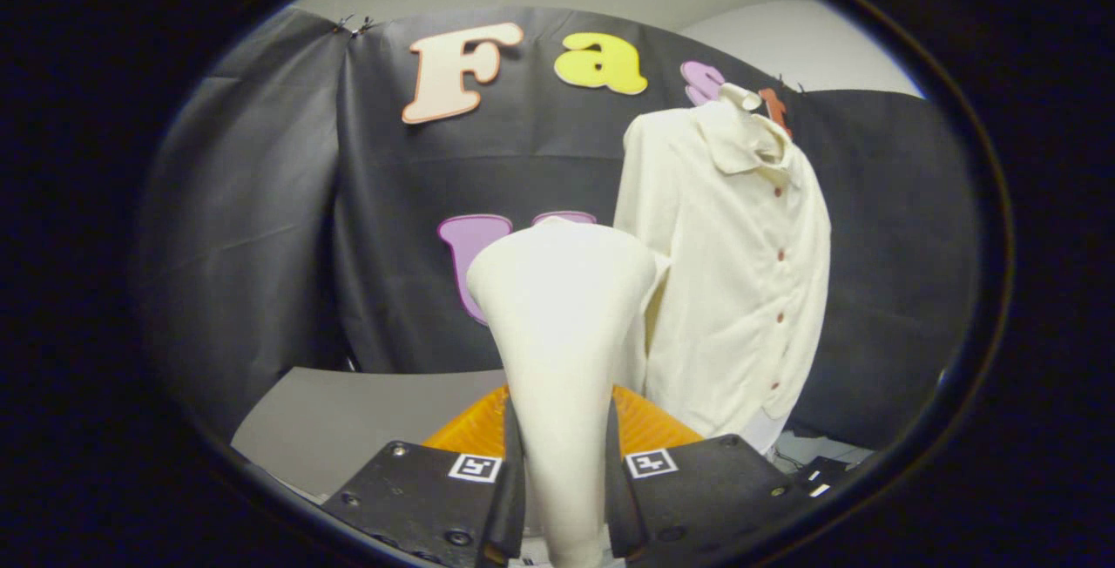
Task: Iron the clothes twice with a garment steamer, once on the left side and once on the right side.
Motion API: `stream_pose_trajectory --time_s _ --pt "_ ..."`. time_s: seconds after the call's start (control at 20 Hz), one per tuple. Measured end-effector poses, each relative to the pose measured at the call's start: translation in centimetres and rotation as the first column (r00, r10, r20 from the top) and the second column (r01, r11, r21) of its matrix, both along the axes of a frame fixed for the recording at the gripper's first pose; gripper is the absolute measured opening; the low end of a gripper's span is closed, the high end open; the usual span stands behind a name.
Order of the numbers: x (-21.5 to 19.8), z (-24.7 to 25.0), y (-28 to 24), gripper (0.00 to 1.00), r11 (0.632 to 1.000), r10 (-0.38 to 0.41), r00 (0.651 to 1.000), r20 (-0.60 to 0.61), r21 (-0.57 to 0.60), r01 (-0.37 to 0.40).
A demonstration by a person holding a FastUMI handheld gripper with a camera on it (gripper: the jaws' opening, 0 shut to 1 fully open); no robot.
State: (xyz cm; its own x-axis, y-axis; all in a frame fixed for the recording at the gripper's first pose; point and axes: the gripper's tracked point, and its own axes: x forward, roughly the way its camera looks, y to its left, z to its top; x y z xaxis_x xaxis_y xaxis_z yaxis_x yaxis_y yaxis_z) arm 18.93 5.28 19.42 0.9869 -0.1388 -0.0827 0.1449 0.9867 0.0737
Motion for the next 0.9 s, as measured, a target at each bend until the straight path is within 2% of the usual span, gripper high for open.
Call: stream_pose_trajectory --time_s 0.15,0.35,0.45,0.6,0.75,0.9 --pt "-2.5 2.4 -4.6 0.37 0.996 -0.069 0.997 0.035 -0.048 0.071" --pt "-1.8 5.9 -9.7 0.37 0.995 -0.057 0.993 0.102 -0.082 0.065" --pt "0.2 6.6 -12.1 0.37 0.994 -0.014 0.992 0.127 -0.101 0.027" --pt "3.8 5.8 -15.7 0.37 0.996 0.006 0.992 0.128 -0.09 0.006" --pt "7.2 3.0 -17.9 0.37 0.995 0.013 0.999 0.049 -0.095 -0.008" --pt "8.9 1.4 -19.0 0.37 0.996 0.0 1.0 0.025 -0.084 0.002"
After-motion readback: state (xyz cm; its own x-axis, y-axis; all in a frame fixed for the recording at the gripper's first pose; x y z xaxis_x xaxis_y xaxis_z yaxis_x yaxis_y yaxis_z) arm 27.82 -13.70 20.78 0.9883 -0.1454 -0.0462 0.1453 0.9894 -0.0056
